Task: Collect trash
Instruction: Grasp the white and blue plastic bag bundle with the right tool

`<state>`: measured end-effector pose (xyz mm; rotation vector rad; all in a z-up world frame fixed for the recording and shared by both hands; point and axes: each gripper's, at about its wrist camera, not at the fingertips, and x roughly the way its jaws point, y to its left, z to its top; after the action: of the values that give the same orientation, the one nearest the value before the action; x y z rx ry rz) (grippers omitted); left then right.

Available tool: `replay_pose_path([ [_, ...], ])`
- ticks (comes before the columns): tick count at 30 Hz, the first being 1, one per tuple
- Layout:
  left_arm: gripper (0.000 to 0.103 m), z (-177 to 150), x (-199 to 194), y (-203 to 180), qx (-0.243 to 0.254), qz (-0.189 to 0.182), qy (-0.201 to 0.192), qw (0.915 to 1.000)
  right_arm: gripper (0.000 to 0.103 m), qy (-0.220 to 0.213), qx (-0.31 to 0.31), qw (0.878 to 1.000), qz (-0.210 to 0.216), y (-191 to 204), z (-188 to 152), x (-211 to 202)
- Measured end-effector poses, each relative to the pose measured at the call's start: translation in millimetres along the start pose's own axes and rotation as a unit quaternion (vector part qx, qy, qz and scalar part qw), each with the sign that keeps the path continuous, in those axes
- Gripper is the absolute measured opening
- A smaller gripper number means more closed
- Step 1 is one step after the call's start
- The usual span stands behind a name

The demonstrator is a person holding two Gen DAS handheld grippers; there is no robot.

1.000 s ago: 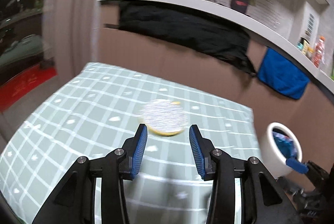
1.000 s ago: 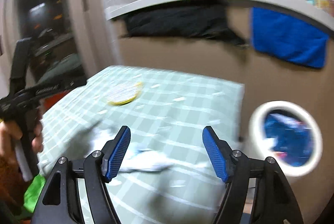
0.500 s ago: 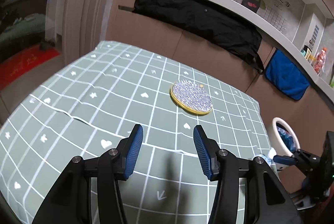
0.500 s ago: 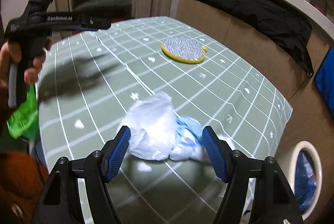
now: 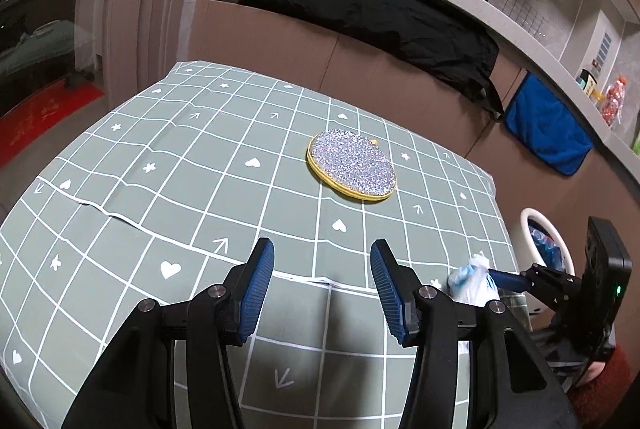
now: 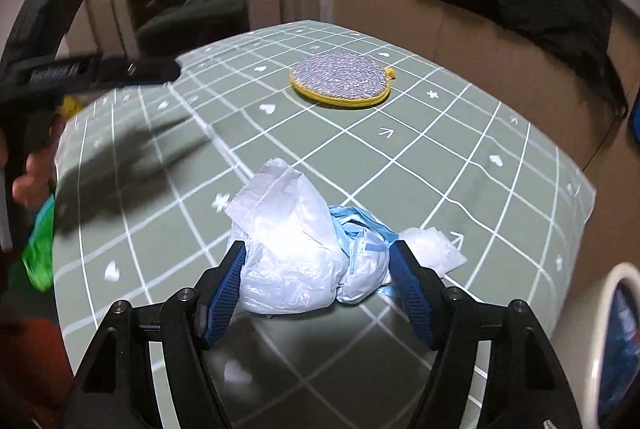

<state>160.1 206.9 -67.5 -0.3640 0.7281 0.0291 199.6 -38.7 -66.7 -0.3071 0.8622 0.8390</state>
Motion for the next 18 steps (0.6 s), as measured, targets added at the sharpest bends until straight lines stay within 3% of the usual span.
replay_pose_path([
  [2,0.051,3,2,-5,0.003,-0.001,0.003,1.0000,0.046,-0.004,0.028,1.000,0.008,-9,3,-1],
  [5,0.051,10,5,-16,0.013,-0.005,0.002,0.9999,0.040,-0.019,0.068,0.997,0.022,-20,7,-10],
  [12,0.051,50,53,-40,0.028,-0.029,0.029,0.9988,0.036,-0.081,0.115,0.990,0.004,-40,9,-54],
  [18,0.051,91,118,-9,-0.033,0.009,0.063,0.9975,0.036,-0.078,0.127,0.989,-0.006,-48,11,-51],
])
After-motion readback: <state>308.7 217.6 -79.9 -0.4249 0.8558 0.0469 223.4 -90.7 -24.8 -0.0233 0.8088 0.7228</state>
